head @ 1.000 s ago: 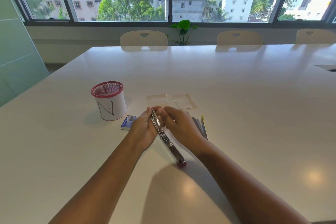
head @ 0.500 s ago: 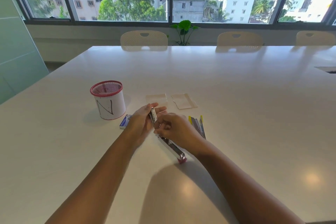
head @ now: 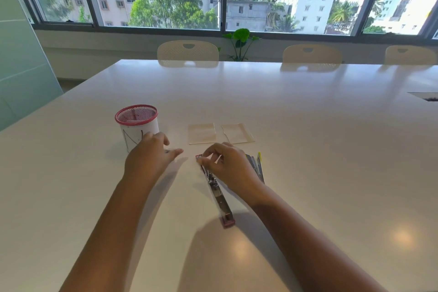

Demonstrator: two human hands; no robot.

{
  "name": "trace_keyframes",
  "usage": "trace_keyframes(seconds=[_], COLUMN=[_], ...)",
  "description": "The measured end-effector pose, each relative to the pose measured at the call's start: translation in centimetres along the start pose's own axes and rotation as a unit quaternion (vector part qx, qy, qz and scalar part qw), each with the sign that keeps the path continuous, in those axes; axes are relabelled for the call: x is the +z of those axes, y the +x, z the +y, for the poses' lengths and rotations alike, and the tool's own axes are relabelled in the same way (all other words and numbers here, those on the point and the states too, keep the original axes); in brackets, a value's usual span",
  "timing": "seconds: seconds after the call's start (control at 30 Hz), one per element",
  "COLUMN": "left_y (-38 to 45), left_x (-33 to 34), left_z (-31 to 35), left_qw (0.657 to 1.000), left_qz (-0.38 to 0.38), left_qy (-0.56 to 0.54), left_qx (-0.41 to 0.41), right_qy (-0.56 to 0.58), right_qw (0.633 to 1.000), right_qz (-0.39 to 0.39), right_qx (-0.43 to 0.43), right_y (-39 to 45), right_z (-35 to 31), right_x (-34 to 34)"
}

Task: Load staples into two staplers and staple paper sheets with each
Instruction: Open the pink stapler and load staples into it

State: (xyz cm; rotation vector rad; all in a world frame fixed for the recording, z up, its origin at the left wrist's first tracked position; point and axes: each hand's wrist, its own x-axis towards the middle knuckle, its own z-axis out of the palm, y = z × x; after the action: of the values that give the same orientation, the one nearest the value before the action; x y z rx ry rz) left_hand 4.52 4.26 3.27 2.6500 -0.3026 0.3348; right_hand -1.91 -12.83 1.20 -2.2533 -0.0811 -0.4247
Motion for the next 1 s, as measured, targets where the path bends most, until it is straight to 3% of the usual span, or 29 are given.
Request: trace_keyframes(seconds=[0.13,0.2,0.53,0.77,0.9,1.0], left_y=[-0.5,-0.7,-0.3,0.4,0.3,0.2], left_x=[0.4,0.7,2.0,3.3,3.7,3.7], left_z=[0.0,0.3,0.3,0.0,-0.3,-0.4], left_qw=[0.984,0.974,0.984,0.998,0.992,0.997], left_qz=[-0.115,-0.138,-0.048,0.01,0.036,0.013], left_qy=[0.123,0.157,0.059,0.067,0.114,0.065], left_qx=[-0.053,-0.083,-0.159,0.008,0.032,0.042], right_qy=[0.007,-0.007,-0.007,0.001,0.004,-0.001], right_qw=[0.999,0.999,1.0,0.999,0.999,0.999], right_qz=[0.036,0.034,0.023,0.033,0.036,0.041], right_qx=[0.025,0.022,0.015,0.013,0.02,0.02], right_y=[0.2,0.3,0.4,0.4,0.3,0.3], right_z=[0.0,0.1,0.2,0.0,0.0,0.0], right_x=[-0.4,-0.4,-0.1,-0.6,-0.7,-0.8])
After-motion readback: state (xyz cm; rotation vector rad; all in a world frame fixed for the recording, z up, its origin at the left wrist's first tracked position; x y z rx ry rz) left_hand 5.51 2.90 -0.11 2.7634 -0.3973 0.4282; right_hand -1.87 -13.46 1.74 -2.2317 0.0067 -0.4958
